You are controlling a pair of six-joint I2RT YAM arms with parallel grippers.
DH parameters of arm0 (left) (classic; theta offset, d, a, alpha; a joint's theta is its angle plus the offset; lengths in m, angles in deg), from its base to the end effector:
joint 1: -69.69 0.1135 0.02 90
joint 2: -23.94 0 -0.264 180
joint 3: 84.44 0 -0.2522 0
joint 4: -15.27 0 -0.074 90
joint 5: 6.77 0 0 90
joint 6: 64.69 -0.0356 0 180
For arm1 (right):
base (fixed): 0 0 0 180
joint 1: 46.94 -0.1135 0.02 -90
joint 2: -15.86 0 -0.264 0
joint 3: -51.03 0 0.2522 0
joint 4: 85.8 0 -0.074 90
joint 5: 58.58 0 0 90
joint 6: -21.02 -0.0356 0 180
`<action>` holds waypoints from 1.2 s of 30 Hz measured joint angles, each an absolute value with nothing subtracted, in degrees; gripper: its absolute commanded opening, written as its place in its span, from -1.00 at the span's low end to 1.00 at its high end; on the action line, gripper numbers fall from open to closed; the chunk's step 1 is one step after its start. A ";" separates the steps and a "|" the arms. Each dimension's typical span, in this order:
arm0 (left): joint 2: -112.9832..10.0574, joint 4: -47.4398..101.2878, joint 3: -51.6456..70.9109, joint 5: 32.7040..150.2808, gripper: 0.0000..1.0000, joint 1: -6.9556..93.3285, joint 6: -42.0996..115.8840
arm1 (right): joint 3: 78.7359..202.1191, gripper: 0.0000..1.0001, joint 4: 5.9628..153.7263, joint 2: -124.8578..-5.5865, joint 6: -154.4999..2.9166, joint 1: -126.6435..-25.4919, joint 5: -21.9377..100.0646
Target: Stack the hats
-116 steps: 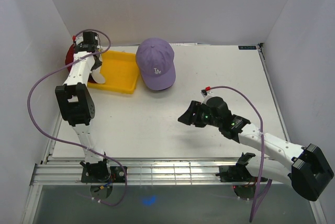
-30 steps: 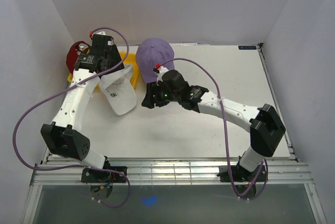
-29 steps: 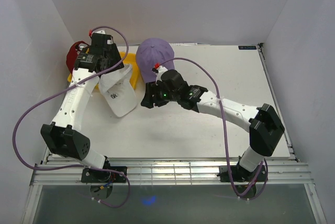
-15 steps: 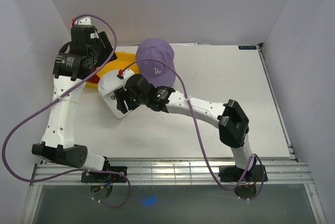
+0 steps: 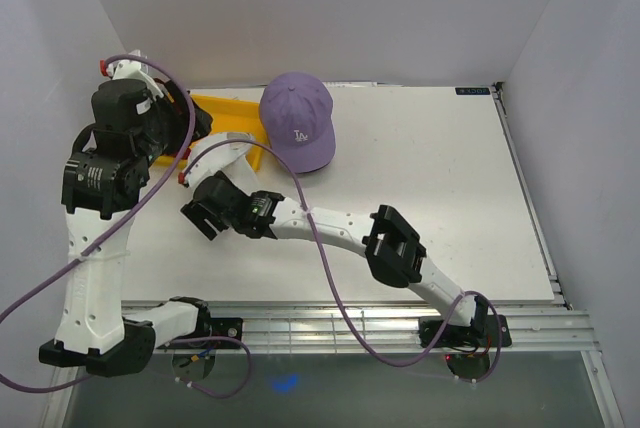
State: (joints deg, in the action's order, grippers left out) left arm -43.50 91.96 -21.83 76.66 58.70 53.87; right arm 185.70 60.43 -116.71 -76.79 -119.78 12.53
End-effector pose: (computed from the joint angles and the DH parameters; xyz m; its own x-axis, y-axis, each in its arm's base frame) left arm 0.1762 -0.0301 0.5011 -0.4305 -0.4002 -0.8090 -0.1329 0.9147 -0.3817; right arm 0.1710 0.5147 0.2606 -0.2653 -0.4233 -0.8663 -0.7940 0.6056 -0.0527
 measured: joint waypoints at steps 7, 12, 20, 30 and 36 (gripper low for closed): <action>-40.98 91.99 -18.45 77.97 0.45 58.70 54.52 | 188.06 0.59 61.30 -120.23 -73.86 -119.54 7.26; -40.72 92.01 -18.29 78.17 0.45 58.70 54.50 | 188.23 0.54 63.05 -122.66 -71.74 -119.32 5.97; -39.56 91.96 -18.03 78.30 0.45 58.70 54.48 | 189.19 0.29 64.56 -125.22 -68.75 -119.30 4.64; -38.95 90.61 -16.61 78.83 0.44 58.70 54.26 | 189.04 -0.50 65.52 -125.24 -67.55 -118.47 6.63; -38.19 90.22 -15.52 78.83 0.44 58.70 54.24 | 187.88 -0.84 65.54 -124.06 -67.76 -117.46 10.14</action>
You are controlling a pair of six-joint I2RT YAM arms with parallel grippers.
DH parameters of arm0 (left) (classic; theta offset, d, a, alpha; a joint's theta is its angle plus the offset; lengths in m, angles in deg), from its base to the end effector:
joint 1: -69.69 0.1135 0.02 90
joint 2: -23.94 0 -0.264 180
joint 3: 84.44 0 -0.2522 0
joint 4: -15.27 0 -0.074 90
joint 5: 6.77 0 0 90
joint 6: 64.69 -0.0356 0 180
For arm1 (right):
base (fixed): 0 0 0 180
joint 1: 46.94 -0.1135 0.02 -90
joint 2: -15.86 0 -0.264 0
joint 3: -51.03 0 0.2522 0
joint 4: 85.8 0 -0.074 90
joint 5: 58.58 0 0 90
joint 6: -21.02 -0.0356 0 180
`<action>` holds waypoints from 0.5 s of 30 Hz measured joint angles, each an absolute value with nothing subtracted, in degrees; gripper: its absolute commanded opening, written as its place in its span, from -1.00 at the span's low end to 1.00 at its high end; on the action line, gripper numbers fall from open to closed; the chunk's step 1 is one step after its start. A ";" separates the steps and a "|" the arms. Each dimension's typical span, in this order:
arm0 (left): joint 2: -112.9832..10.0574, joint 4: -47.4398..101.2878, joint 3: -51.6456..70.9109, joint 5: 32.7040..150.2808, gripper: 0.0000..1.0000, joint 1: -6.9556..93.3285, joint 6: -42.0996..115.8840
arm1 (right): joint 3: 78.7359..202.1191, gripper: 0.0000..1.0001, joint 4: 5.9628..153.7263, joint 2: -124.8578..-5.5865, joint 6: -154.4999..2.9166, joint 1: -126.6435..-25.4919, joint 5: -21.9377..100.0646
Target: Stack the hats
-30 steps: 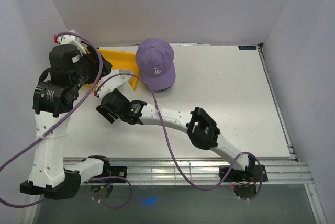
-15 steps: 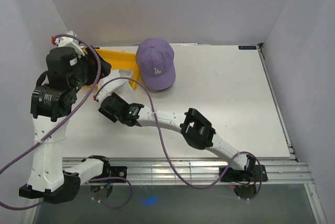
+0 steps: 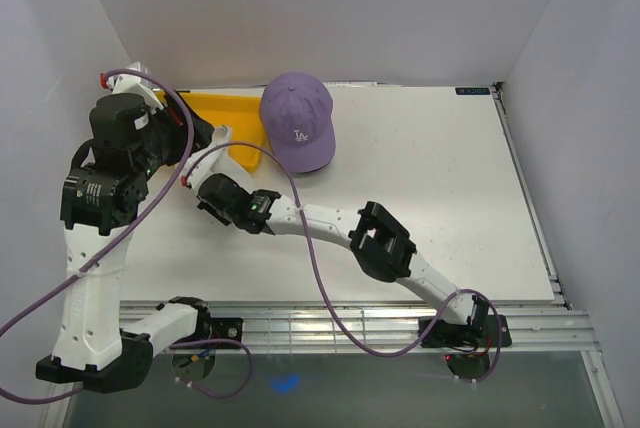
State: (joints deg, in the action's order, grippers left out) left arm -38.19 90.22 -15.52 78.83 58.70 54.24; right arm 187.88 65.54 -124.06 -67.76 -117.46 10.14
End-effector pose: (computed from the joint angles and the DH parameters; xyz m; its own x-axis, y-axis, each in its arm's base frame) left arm 0.1582 -0.0279 0.4891 -0.4358 -0.4067 -0.8029 -0.1011 0.9086 -0.4053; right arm 0.2006 0.5283 0.2136 -0.1588 -0.5085 -0.8463 -0.7791 0.5911 -0.2089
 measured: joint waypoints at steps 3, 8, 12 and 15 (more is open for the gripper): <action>-37.88 90.06 -15.54 78.81 0.44 58.70 54.24 | 187.66 -0.85 65.04 -121.33 -68.77 -116.63 14.95; -37.77 89.87 -15.98 78.83 0.44 58.70 54.28 | 187.62 -0.84 63.84 -113.50 -73.73 -114.07 24.50; -37.84 89.76 -17.90 79.29 0.43 58.70 54.70 | 186.92 -0.84 66.05 -105.70 -81.16 -109.29 35.48; -37.84 89.80 -20.87 79.37 0.43 58.70 55.27 | 183.31 -0.84 71.93 -100.19 -89.18 -104.17 43.52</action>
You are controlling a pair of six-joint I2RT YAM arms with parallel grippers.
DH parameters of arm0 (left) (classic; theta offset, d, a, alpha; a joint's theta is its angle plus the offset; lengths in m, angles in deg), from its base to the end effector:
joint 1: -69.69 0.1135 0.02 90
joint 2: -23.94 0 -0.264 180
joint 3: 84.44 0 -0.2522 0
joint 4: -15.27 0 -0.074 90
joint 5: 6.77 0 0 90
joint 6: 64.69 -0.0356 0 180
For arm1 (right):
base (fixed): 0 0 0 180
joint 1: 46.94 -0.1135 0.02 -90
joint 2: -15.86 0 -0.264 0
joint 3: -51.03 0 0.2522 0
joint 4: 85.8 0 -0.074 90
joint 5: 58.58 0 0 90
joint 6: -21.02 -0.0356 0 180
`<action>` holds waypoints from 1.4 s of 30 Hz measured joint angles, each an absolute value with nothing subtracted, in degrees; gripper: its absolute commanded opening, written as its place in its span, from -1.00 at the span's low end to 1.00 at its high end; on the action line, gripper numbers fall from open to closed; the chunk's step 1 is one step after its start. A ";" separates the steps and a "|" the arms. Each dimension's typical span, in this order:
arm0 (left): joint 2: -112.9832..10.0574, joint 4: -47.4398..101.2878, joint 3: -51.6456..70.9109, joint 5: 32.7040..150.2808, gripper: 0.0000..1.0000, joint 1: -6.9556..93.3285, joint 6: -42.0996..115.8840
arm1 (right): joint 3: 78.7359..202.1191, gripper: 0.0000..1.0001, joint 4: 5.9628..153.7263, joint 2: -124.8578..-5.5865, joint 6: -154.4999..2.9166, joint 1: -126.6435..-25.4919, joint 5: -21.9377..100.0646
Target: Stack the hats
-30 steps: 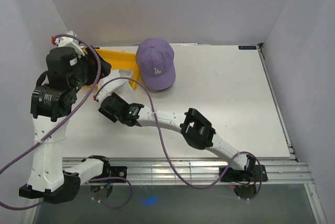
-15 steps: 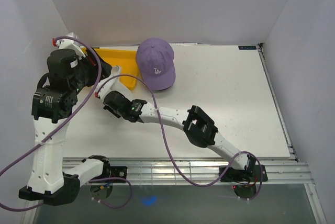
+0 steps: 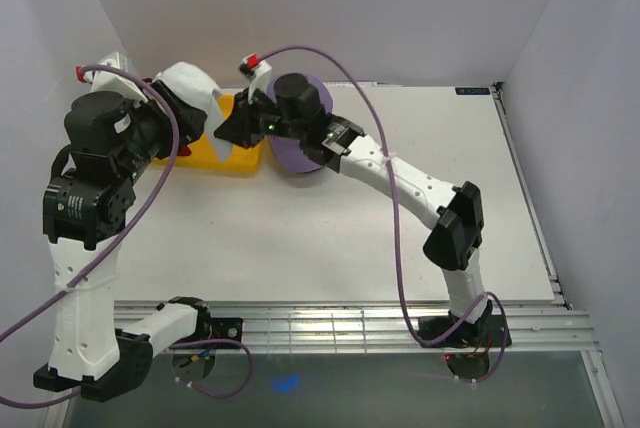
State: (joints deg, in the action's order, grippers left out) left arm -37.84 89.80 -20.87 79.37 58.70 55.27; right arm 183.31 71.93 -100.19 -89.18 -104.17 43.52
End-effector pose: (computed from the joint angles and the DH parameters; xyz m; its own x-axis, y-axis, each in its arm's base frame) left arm 0.1419 -0.0251 0.5146 -0.3532 -0.4390 -0.8262 -0.0558 0.8914 -0.4498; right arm 0.2569 0.4129 0.4097 -0.3763 0.0392 -0.9257 -0.8578 0.3627 0.3641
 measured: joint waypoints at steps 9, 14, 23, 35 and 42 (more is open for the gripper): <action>-35.04 88.14 -32.85 79.05 0.47 58.70 57.10 | 178.61 -0.84 97.39 -99.05 -121.05 -87.96 58.67; -32.17 87.35 -37.37 78.30 0.47 58.70 57.30 | 176.62 -0.84 120.01 -104.93 -148.20 -81.81 59.43; -32.94 87.77 -38.01 78.17 0.47 58.70 57.30 | 175.29 -0.84 135.62 -113.57 -176.48 -76.87 52.66; -34.78 88.49 -35.69 79.68 0.45 58.70 57.48 | 166.18 -0.84 148.08 -111.64 -182.34 -74.51 52.48; -34.73 88.60 -34.62 80.51 0.44 58.70 57.93 | 156.91 -0.84 151.44 -110.53 -182.88 -72.90 55.19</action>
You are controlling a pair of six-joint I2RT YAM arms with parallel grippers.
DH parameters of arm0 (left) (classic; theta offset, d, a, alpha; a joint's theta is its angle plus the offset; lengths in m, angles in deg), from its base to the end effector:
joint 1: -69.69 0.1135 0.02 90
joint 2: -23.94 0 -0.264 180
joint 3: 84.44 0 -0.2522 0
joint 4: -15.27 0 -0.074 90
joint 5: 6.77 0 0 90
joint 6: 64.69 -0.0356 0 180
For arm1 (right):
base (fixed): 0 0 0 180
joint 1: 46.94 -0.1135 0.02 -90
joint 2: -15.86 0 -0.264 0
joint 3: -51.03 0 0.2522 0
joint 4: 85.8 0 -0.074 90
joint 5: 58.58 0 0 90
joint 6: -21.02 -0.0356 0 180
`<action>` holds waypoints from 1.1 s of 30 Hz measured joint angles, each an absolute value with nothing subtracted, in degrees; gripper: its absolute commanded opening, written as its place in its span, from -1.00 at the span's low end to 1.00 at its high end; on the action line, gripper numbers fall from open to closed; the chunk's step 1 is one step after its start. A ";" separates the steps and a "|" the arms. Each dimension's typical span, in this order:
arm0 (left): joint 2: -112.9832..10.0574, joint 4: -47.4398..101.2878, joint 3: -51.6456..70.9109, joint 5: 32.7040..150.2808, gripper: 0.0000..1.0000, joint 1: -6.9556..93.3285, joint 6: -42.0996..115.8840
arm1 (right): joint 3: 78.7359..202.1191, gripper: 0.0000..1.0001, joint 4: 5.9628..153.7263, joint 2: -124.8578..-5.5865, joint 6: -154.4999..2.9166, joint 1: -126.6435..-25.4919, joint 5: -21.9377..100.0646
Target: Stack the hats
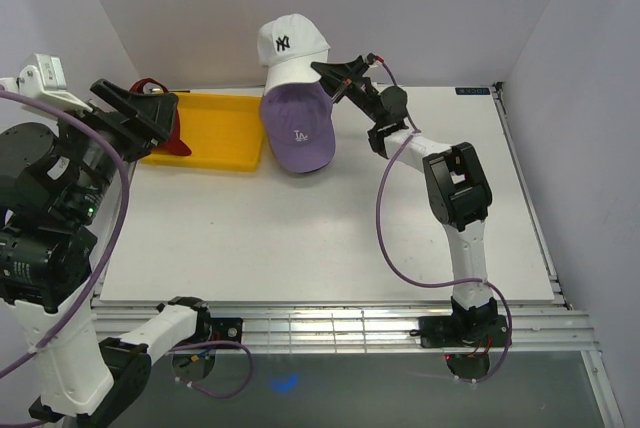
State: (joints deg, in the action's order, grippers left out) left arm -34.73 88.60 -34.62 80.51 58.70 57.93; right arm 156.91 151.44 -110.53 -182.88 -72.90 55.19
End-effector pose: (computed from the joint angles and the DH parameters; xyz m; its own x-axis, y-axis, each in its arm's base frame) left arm 0.0712 -0.0121 0.5747 -0.1038 -0.5284 -0.8427 0.1044 0.8368 -0.5375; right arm 0.4417 0.2310 0.3014 -0.8496 0.5169 0.1043 -0.2116 -0.5154 0.8304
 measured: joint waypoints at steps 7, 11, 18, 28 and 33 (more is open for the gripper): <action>-34.73 88.66 -33.22 80.97 0.43 58.70 58.37 | 155.20 -0.84 152.69 -110.94 -182.93 -72.28 57.60; -34.73 88.64 -32.87 81.21 0.41 58.70 58.61 | 152.69 -0.84 152.78 -110.94 -182.97 -72.28 59.08; -34.75 88.64 -32.13 81.80 0.41 58.70 58.90 | 149.94 -0.84 153.43 -110.94 -183.02 -72.28 60.35; -34.80 88.60 -31.25 82.06 0.40 58.70 59.03 | 145.28 -0.84 154.81 -110.94 -183.12 -72.46 61.27; -34.82 88.60 -30.93 82.06 0.40 58.70 59.00 | 143.75 -0.84 155.20 -111.03 -183.28 -72.59 61.60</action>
